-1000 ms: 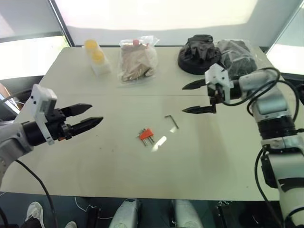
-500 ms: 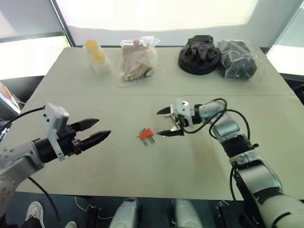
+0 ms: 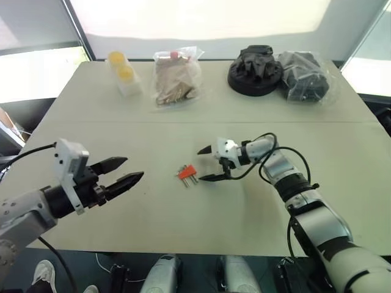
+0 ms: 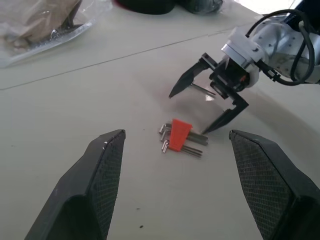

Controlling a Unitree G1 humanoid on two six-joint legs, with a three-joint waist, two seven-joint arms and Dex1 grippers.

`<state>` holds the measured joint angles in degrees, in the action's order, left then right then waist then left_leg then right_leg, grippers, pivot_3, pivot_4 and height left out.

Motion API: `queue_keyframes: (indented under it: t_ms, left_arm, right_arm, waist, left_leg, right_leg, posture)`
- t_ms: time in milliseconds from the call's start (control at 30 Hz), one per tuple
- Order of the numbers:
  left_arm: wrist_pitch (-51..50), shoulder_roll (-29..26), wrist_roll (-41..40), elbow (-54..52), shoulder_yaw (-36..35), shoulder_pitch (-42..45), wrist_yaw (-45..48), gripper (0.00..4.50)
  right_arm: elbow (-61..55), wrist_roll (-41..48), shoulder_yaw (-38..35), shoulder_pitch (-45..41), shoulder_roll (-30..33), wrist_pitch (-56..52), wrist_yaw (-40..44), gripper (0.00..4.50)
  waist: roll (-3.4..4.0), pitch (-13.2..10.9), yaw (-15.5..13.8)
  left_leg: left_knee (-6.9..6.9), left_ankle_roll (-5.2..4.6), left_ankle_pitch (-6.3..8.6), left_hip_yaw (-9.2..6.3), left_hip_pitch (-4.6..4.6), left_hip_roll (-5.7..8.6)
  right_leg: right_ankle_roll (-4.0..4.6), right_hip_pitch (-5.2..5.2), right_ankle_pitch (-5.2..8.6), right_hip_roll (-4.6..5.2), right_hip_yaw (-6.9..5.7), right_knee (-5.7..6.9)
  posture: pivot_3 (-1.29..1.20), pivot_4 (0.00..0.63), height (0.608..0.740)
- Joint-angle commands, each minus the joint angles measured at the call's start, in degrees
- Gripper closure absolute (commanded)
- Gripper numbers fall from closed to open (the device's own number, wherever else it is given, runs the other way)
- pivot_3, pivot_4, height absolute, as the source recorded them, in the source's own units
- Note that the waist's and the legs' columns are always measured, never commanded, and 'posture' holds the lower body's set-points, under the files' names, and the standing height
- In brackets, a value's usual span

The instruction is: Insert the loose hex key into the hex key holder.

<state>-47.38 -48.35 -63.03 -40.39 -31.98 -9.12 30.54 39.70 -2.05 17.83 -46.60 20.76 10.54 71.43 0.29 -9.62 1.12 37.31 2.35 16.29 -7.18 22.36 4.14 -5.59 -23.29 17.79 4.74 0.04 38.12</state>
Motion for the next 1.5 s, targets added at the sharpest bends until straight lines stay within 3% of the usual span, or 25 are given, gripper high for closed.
queue_keyframes:
  t_ms: [33, 333, 800, 967, 1067, 1233, 1500]
  left_arm:
    - [0.09, -0.77, -1.47, -1.28, -1.83, -0.2, -0.67, 1.04]
    - [0.13, -1.34, -2.22, -1.06, -0.24, 0.86, -1.62, 1.04]
    - [0.77, -1.2, -1.34, -0.75, 1.93, 2.75, -2.4, 1.04]
    - [1.13, -0.79, -1.06, -1.11, 1.84, 2.26, -2.58, 1.04]
    - [1.28, -0.67, -0.96, -1.17, 1.98, 2.28, -2.74, 0.98]
    - [1.67, -0.32, -0.61, -1.24, 2.01, 2.24, -2.87, 0.98]
    - [2.52, 0.83, 0.57, 0.71, 3.01, 3.93, -2.61, 0.98]
  right_arm:
    - [-5.13, 0.82, 0.32, 1.47, -0.91, -1.43, 0.06, 0.0]
    - [-7.65, 0.18, 0.79, 3.5, -2.93, -3.51, -1.97, 0.0]
    - [6.31, -3.02, 1.56, -0.94, -3.07, 2.38, -4.23, 0.0]
    - [6.49, -3.06, 2.02, 0.25, -2.76, 2.4, -3.35, 0.0]
    - [6.47, -3.16, 2.18, 0.71, -2.72, 2.26, -3.25, 0.81]
    - [6.65, -3.79, 2.71, 1.55, -2.14, 2.28, -3.19, 3.39]
    - [3.23, -4.37, 1.89, 2.03, -1.65, 5.45, -7.69, 3.5]
  waist:
    - [0.0, 0.0, -0.01]
    - [0.0, 0.0, 0.05]
    - [-0.03, 0.03, 0.06]
    - [-0.03, 0.03, -0.09]
    - [-0.04, 0.03, -0.1]
    - [-0.05, 0.05, -0.04]
    - [-0.06, 0.06, -0.13]
  left_leg:
    - [0.0, 0.0, 0.0, 0.0, 0.0, 0.0]
    - [0.0, 0.01, 0.0, 0.0, -0.02, 0.0]
    - [0.0, 0.07, -0.05, 0.02, -0.24, -0.01]
    - [-0.11, 0.07, -0.04, 0.03, -0.77, -0.01]
    - [-0.16, 0.03, -0.01, 0.04, -0.94, -0.01]
    - [-0.15, 0.02, -0.01, 0.05, -1.0, -0.01]
    - [-0.15, 0.0, 0.0, 0.05, -1.01, -0.01]
  right_leg:
    - [0.0, 0.0, 0.0, 0.0, 0.0, 0.0]
    - [0.0, 0.0, 0.0, -0.02, 0.01, 0.01]
    - [0.04, 0.21, -0.02, -0.05, 0.04, 0.02]
    - [0.05, 0.69, -0.02, -0.04, 0.06, -0.01]
    - [0.05, 0.85, -0.02, -0.04, 0.07, -0.04]
    - [0.05, 0.88, -0.02, -0.06, 0.12, -0.01]
    - [0.05, 0.89, -0.02, -0.06, 0.13, -0.01]
  posture:
    - [0.0, 0.15, 0.74]
    - [0.0, 0.15, 0.74]
    - [0.0, 0.15, 0.74]
    - [0.0, 0.15, 0.74]
    - [0.0, 0.15, 0.74]
    - [0.0, 0.15, 0.74]
    - [0.0, 0.15, 0.74]
